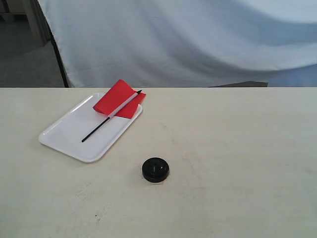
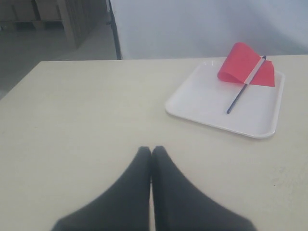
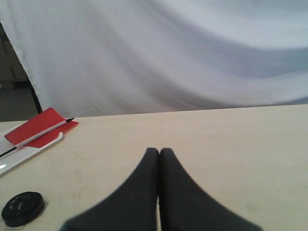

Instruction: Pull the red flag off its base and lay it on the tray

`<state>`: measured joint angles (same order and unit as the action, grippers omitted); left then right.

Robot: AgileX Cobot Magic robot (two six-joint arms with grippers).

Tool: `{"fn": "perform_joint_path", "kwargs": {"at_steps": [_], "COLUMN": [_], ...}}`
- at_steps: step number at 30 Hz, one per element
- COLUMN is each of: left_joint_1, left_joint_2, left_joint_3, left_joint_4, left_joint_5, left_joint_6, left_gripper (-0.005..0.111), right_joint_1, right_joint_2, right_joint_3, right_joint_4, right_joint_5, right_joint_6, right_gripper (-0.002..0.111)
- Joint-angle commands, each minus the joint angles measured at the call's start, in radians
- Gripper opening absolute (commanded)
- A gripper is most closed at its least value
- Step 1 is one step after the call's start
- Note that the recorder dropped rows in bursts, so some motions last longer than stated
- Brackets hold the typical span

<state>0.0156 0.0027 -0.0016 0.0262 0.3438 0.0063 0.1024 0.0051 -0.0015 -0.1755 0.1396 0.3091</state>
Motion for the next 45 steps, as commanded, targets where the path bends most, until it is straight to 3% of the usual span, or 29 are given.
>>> {"fn": "perform_joint_path", "kwargs": {"at_steps": [1, 21, 45], "left_joint_1": [-0.004, -0.004, -0.004], "left_joint_2": [-0.003, -0.003, -0.003], "left_joint_3": [0.002, 0.002, 0.002], "left_joint_4": [0.004, 0.004, 0.004], "left_joint_5": [-0.001, -0.001, -0.001], "left_joint_6": [-0.006, -0.006, -0.006], "left_gripper": [0.000, 0.000, 0.000], "right_joint_1": [0.004, 0.004, 0.004], "right_joint_2": [-0.005, -0.005, -0.005], "right_joint_3": [0.001, 0.001, 0.001], "right_joint_4": [0.040, 0.035, 0.037], "right_joint_5": [-0.003, 0.155, 0.164], "right_joint_6": [0.006, -0.021, -0.029], "right_gripper": [-0.001, -0.001, -0.001]}}
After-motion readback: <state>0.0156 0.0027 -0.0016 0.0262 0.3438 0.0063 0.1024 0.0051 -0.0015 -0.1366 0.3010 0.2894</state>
